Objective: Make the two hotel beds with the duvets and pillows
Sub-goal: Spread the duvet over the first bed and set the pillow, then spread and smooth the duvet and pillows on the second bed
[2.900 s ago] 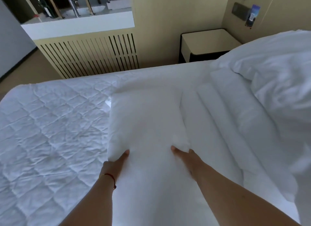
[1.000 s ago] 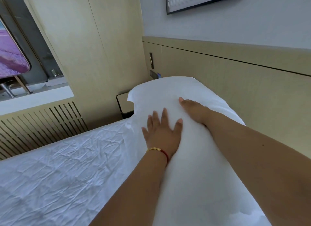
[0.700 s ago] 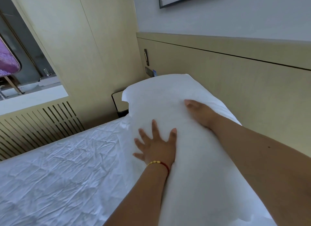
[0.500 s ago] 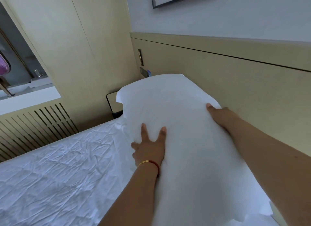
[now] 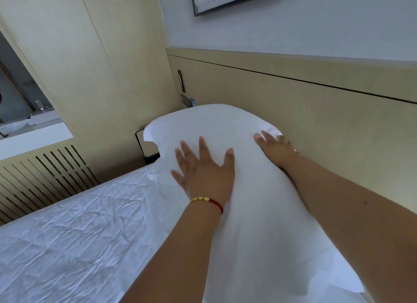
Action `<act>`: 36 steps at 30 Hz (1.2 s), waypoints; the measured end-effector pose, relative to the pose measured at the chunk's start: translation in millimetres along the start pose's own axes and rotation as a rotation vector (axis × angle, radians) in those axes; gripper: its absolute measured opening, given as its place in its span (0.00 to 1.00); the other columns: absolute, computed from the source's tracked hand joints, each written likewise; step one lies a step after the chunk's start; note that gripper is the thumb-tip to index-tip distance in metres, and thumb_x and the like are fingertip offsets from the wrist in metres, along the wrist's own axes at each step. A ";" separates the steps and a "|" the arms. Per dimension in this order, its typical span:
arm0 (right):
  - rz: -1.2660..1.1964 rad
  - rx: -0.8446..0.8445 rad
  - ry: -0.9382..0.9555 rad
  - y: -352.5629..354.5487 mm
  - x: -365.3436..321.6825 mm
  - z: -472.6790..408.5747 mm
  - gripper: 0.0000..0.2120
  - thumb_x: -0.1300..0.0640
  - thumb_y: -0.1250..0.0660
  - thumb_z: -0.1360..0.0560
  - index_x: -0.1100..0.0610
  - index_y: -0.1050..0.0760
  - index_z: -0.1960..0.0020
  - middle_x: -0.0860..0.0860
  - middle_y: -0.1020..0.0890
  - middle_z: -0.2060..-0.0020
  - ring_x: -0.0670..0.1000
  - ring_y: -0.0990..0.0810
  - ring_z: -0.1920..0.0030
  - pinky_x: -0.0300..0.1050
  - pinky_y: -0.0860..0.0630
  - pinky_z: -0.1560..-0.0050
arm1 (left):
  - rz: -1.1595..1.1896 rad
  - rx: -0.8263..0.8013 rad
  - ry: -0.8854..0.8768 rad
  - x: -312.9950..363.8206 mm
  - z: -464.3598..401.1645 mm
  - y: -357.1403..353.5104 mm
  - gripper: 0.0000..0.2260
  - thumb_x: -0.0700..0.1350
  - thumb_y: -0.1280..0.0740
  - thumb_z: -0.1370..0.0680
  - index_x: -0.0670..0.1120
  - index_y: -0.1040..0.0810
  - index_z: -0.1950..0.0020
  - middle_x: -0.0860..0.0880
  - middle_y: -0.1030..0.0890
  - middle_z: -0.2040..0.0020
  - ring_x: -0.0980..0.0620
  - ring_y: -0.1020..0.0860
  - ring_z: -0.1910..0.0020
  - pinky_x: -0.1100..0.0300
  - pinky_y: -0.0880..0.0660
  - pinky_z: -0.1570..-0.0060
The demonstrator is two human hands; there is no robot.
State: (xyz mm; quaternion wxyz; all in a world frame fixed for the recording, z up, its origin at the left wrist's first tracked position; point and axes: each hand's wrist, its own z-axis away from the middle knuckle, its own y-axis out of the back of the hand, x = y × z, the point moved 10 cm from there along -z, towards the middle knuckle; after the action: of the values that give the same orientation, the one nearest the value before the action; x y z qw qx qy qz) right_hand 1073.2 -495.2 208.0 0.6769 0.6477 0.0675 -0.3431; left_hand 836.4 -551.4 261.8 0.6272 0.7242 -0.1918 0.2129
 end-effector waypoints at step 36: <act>-0.358 0.667 -0.443 116.5 155.3 374.5 0.23 0.38 0.41 0.23 0.53 0.27 0.38 0.48 0.21 0.46 0.51 0.23 0.44 0.42 0.31 0.51 | -0.143 -0.585 -1.065 164.7 255.8 -67.4 0.19 0.55 0.39 0.21 0.45 0.29 0.35 0.47 0.23 0.39 0.46 0.24 0.40 0.55 0.25 0.45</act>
State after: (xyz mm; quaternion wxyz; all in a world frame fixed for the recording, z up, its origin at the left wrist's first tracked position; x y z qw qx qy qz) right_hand 1122.6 -908.2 278.5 0.3587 0.7195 -0.0826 -0.5889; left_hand 1028.1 -797.0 265.1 0.6307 0.5401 -0.4804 -0.2824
